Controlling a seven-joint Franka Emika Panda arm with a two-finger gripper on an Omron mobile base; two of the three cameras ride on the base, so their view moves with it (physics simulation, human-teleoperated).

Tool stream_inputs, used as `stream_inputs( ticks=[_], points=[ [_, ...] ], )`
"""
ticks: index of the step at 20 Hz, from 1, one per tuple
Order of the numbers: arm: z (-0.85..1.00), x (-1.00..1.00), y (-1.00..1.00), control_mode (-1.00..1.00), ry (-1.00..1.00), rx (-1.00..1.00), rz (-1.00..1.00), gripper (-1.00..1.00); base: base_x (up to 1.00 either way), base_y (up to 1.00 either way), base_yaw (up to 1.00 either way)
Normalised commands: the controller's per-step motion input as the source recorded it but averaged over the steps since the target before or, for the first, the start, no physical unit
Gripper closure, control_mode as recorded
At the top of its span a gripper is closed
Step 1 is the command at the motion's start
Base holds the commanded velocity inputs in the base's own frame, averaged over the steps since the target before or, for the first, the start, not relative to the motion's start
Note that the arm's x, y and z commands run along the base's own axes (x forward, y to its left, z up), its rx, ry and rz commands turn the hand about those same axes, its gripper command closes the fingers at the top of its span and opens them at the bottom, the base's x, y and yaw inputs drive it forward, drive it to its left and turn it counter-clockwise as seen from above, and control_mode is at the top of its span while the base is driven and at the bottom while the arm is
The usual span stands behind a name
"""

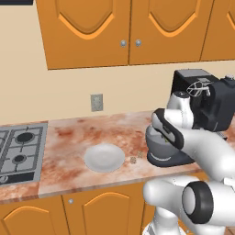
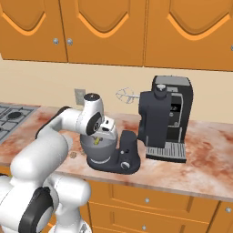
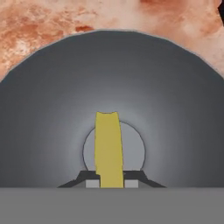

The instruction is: Add butter and sugar cubes to the stand mixer bowl and then turn on the stand mixer to begin making frosting.

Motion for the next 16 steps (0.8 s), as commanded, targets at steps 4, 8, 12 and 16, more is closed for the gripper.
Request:
stream_inputs(
  ticks=[4, 8, 12, 16],
  points=[
    [-0.21, 0.04, 0.00, -1.00, 0.00, 0.00, 0.00, 1.00, 0.00, 0.00, 0.00],
    [-0.18, 0.00, 0.00, -1.00, 0.00, 0.00, 0.00, 1.00, 0.00, 0.00, 0.00],
    [-0.12, 0.01, 0.00, -1.00, 0.00, 0.00, 0.00, 1.00, 0.00, 0.00, 0.00],
    [-0.04, 0.00, 0.00, -1.00, 0.00, 0.00, 0.00, -1.00, 0.00, 0.00, 0.00]
  ],
)
